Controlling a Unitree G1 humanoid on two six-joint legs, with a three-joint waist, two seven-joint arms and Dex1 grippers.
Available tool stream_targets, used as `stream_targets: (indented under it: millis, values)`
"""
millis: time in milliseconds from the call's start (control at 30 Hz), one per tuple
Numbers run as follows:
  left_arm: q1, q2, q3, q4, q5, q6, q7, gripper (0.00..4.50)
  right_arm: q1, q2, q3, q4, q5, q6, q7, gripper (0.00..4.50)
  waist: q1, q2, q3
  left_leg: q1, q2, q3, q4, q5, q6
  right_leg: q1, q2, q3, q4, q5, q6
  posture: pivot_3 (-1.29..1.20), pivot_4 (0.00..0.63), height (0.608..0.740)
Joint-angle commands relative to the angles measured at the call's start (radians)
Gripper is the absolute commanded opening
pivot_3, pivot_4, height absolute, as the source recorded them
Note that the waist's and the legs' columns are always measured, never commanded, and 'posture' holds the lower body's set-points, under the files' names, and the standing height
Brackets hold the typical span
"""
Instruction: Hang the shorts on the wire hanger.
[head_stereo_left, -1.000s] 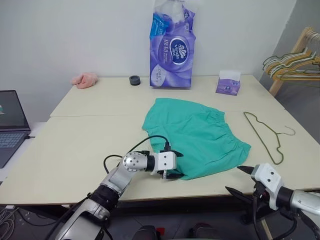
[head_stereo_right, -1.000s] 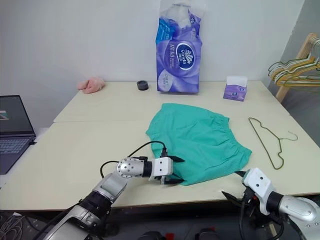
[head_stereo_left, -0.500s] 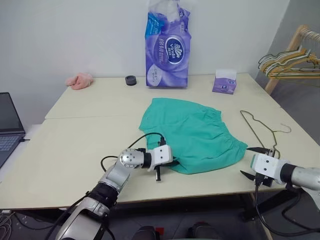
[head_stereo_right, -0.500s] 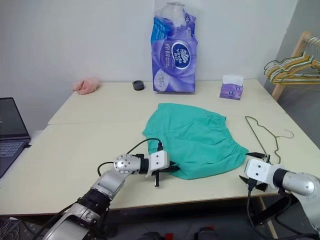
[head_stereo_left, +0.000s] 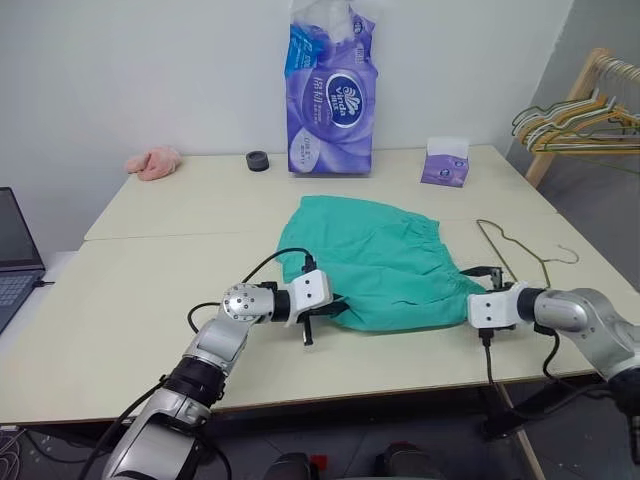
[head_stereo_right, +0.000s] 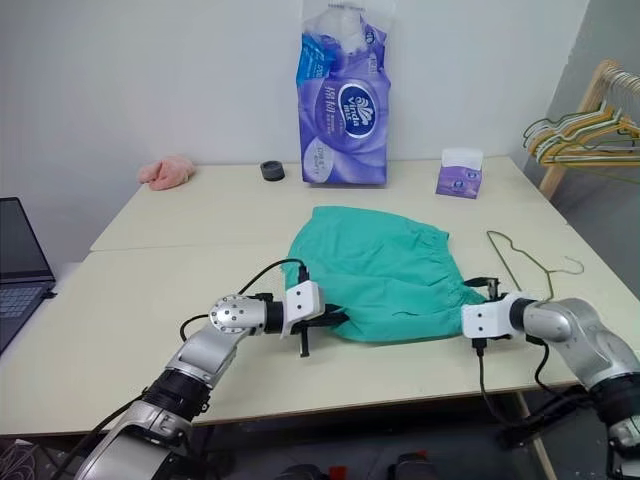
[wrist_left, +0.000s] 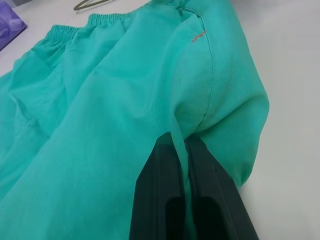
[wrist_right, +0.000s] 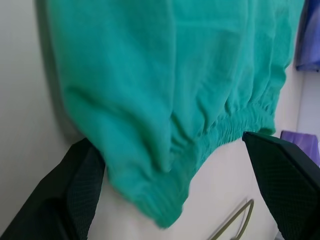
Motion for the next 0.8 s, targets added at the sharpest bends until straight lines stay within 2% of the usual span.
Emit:
stream_targets:
  millis: [33,233,333,567,800]
  values:
    - [-0.007,0.019,0.029,-0.038,-0.022,-0.009,-0.009,0.0,-0.039,0.007,-0.007,0.015,0.005,-0.015,-0.008,3.17,0.001,0.0,0.0,0.0,0.0,0.0,0.0,0.0,0.0,0.0,0.0,0.0,0.0,0.0,0.0,-0.06,0.02,0.74]
    - [0.006,0.063,0.026,-0.054,-0.04,-0.003,-0.052,0.0,-0.014,0.003,-0.022,-0.035,0.066,-0.011,0.044,1.13,0.001,0.0,0.0,0.0,0.0,0.0,0.0,0.0,0.0,0.0,-0.002,0.0,0.0,0.0,0.0,-0.06,0.02,0.74]
    - [0.042,0.138,-0.004,-0.114,-0.053,0.009,-0.16,0.0,0.025,-0.013,-0.034,-0.142,0.137,0.021,0.122,0.07,-0.001,0.0,0.0,0.0,0.0,0.0,0.0,0.0,0.0,-0.001,-0.002,0.0,0.0,0.0,0.0,-0.06,0.02,0.74]
    - [0.108,0.268,-0.038,-0.241,-0.079,0.076,-0.34,0.0,0.137,-0.052,-0.052,-0.35,0.322,0.199,0.324,0.02,0.001,0.001,0.0,0.0,0.0,0.0,0.0,0.0,0.0,-0.001,-0.002,0.0,0.001,0.0,0.0,-0.08,0.02,0.74]
    - [0.227,0.439,-0.059,-0.523,-0.223,0.344,-0.518,0.0,0.309,-0.199,-0.107,-0.591,0.449,0.384,0.475,0.02,0.002,0.002,0.002,-0.001,0.001,0.0,0.0,-0.001,0.001,-0.002,-0.002,-0.001,0.001,-0.003,0.004,-0.08,0.023,0.74]
